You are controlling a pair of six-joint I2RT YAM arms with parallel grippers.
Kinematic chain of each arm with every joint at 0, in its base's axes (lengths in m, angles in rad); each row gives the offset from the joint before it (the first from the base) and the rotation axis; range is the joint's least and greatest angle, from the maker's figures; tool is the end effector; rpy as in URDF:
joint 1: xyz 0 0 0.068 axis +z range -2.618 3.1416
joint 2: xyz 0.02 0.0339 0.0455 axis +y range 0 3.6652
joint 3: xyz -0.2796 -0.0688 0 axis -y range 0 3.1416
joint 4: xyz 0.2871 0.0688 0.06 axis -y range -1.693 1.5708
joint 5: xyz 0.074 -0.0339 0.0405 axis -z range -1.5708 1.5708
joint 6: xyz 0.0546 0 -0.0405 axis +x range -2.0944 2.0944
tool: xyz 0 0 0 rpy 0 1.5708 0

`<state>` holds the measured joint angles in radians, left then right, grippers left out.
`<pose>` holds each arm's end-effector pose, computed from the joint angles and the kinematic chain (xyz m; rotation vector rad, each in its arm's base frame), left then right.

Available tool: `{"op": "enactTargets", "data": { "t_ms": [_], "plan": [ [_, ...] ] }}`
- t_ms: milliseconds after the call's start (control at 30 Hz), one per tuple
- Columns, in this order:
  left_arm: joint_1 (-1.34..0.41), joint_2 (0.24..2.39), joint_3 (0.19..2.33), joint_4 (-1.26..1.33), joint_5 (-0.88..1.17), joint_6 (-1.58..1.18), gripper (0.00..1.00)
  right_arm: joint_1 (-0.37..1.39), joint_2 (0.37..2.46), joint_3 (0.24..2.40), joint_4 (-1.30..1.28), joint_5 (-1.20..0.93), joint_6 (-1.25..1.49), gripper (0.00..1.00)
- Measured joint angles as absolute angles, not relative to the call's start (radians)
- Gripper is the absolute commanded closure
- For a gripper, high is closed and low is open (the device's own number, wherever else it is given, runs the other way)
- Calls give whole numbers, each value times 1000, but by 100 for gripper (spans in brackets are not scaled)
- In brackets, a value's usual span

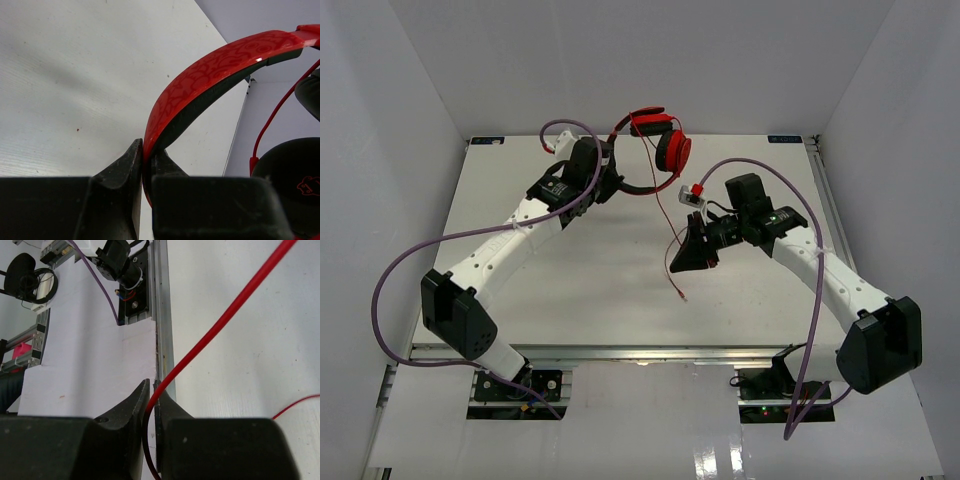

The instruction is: Wrap the headphones

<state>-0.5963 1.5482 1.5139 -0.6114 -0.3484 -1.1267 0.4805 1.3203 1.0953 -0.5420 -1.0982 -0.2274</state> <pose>0.3437 -0.2108 0.3677 -0.7718 2.0966 -0.5870 0.2570 0.1888 0.3102 -1.2491 1.7934 1.3973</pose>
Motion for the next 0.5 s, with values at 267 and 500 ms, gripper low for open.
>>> {"op": "enactTargets", "data": {
  "t_ms": [267, 500],
  "plan": [
    [-591, 1548, 1547, -595, -309, -1126, 100, 492, 1315, 1068, -543, -1049, -248, 86],
    [-576, 1535, 1553, -588, -274, -1112, 100, 488, 1312, 1067, -543, -1011, -271, 87]
  ]
}}
